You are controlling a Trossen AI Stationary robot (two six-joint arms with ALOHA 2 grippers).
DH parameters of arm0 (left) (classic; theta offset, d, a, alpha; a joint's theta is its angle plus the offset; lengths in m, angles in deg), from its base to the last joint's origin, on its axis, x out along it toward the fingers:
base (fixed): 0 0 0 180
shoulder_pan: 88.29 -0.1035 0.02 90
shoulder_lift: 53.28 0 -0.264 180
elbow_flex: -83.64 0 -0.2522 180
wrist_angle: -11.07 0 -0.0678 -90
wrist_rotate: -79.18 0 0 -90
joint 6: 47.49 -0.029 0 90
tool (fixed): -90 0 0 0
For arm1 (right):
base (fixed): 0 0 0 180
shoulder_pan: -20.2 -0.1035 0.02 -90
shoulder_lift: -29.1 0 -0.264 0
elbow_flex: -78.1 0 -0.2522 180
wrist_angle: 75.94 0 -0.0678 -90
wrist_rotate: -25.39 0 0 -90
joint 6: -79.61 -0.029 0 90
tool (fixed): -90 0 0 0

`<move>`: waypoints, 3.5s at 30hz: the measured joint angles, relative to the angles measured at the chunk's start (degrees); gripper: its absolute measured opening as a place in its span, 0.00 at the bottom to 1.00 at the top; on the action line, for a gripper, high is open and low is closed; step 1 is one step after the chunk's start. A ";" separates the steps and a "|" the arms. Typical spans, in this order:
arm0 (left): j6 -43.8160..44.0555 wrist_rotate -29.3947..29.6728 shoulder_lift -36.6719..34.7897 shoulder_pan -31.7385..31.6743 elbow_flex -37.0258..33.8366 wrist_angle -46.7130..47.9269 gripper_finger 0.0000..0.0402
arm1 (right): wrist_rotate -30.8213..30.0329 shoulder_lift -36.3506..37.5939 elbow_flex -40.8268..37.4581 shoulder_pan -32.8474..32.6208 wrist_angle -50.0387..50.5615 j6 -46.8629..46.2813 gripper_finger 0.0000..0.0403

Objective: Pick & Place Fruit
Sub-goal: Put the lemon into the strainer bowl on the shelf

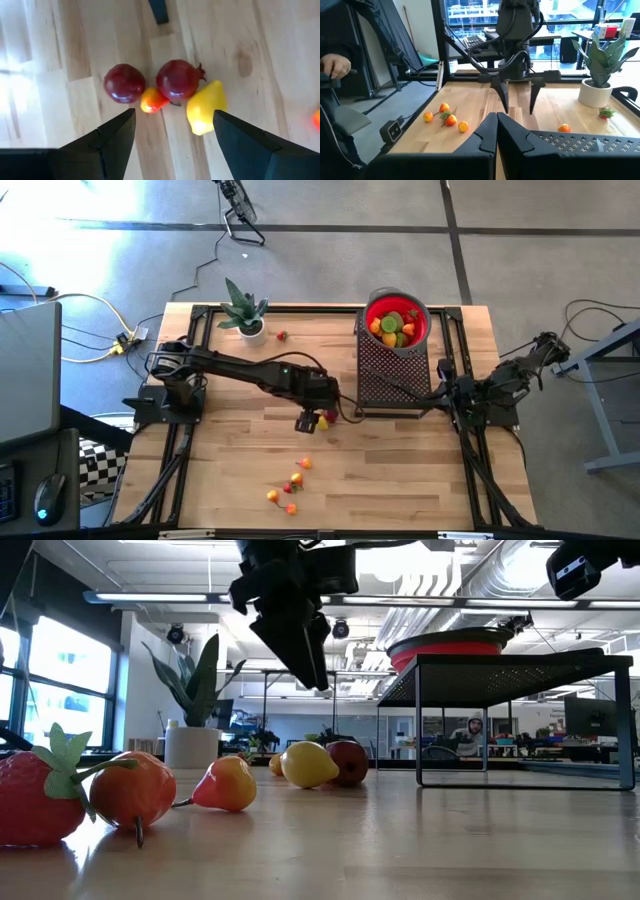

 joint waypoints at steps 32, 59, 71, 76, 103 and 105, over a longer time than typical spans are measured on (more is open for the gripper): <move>1.34 -10.33 8.75 0.07 -0.03 -1.21 0.65 | 0.27 0.01 -0.01 0.01 2.30 0.02 0.01; 3.74 -11.32 10.40 0.07 -0.09 -0.46 0.65 | 0.26 0.00 0.00 0.00 2.32 0.02 0.01; 5.45 -11.31 10.76 0.05 -0.08 -1.53 0.65 | 0.26 0.00 0.00 0.00 2.32 0.01 0.01; 6.35 -12.80 12.08 0.04 -0.01 -2.46 0.65 | 0.26 0.01 0.00 0.02 2.31 0.00 0.01; 6.30 -13.33 12.52 0.00 -0.09 -1.79 0.63 | 0.26 0.02 0.00 0.00 2.32 0.00 0.01; 6.31 -13.33 12.52 0.00 -0.09 -1.81 0.61 | 0.26 0.02 0.00 0.02 2.32 0.00 0.01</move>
